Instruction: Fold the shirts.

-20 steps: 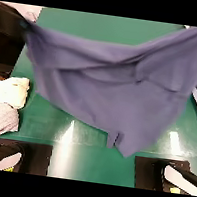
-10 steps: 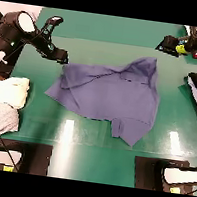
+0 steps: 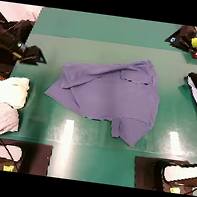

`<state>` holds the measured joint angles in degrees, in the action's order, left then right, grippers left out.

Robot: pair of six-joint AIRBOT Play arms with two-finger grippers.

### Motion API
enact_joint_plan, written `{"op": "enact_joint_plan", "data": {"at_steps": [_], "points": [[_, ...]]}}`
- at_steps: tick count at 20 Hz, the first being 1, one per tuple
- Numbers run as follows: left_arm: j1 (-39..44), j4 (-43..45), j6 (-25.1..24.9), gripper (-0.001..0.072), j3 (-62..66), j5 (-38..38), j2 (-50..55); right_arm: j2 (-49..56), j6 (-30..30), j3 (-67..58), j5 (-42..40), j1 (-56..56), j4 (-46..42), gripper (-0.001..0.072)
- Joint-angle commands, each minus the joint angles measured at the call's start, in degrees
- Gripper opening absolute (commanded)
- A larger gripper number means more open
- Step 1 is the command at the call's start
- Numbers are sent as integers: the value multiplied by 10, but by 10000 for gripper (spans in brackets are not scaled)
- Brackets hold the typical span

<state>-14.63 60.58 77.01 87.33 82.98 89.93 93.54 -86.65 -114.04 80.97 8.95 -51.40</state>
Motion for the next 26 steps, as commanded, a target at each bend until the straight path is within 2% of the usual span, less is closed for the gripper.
{"op": "enact_joint_plan", "data": {"at_steps": [1, 4, 13, 19, 20, 21, 22, 26], "points": [[-66, -53, -26, 603, -111, 12, 1, 1, 8, -6, 43, 9, 30, 380], [-56, -31, -61, 605, -189, -22, 1, 1, 8, -6, 45, 2, 37, 380], [29, 35, -48, 605, -203, -61, 1, 1, 8, -6, 49, -15, 39, 379], [69, 39, -35, 604, -202, -61, 1, -6, 8, -6, 77, -14, 36, 379], [73, 37, -34, 484, -202, -64, 1, -9, 9, -6, 81, -14, 33, 379], [75, 31, -35, 198, -202, -64, 1, -14, 9, -6, 87, -14, 27, 379], [75, 27, -35, 34, -202, -65, 0, -20, 9, -5, 96, -12, 10, 379], [75, 23, -37, 24, -195, -44, -22, -90, 9, 106, 95, -13, -78, 376]]}}
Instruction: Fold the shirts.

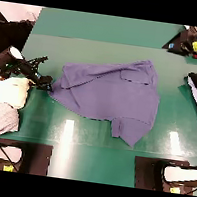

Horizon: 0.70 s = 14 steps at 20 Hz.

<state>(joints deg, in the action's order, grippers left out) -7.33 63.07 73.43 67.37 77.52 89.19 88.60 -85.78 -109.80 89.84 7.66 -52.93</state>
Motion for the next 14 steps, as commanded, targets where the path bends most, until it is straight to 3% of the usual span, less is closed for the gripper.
{"op": "enact_joint_plan", "data": {"at_steps": [1, 5, 9, 12, 14], "points": [[2, 0, -5, 24, 5, 9, -31, -68, 0, 117, 6, 1, -96, 376], [2, 5, -19, 24, 5, 10, -117, -191, 0, 371, -23, 4, -188, 376], [2, 4, -19, 25, 5, 16, -148, -305, -11, 613, -117, 45, -186, 376], [2, -1, -19, 25, 5, 24, -148, -351, -11, 725, -128, 105, -173, 377], [2, -12, -19, 25, 5, 25, -148, -361, 19, 770, -130, 146, -128, 380]]}}
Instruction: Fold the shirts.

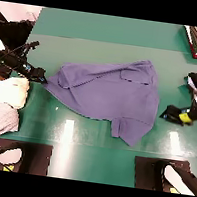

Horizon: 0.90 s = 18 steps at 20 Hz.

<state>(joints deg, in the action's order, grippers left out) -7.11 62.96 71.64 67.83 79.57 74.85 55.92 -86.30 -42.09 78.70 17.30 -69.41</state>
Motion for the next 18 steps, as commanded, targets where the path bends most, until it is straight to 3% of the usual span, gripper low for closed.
{"op": "enact_joint_plan", "data": {"at_steps": [1, 10, 16, 18], "points": [[0, -15, -1, 25, 1, 5, -5, -35, 37, 111, -23, 65, 57, 380], [0, -19, -1, 25, 1, 11, -5, -34, 49, 156, -108, 53, 102, 380], [0, -19, -1, 25, 1, 35, -5, 37, 49, 155, -133, 4, 130, 377], [0, -19, -1, 25, 1, 35, -5, 48, 50, 144, -141, -10, 127, 226]]}}
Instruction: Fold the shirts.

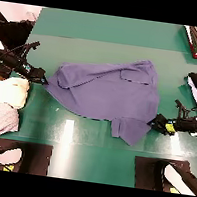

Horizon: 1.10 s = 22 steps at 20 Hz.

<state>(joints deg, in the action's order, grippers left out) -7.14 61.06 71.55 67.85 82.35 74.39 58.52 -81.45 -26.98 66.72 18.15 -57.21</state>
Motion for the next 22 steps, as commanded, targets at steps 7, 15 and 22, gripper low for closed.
{"op": "enact_joint_plan", "data": {"at_steps": [7, 15, 22], "points": [[0, 2, 20, 25, 102, -58, -71, -53, 1, -213, -42, -30, 58, 20], [0, 0, 64, 25, 515, -72, -156, -100, 1, -692, -108, -30, 60, 20], [0, -39, 65, 25, 570, -193, -268, -99, -4, -943, -70, -30, -18, 19]]}}
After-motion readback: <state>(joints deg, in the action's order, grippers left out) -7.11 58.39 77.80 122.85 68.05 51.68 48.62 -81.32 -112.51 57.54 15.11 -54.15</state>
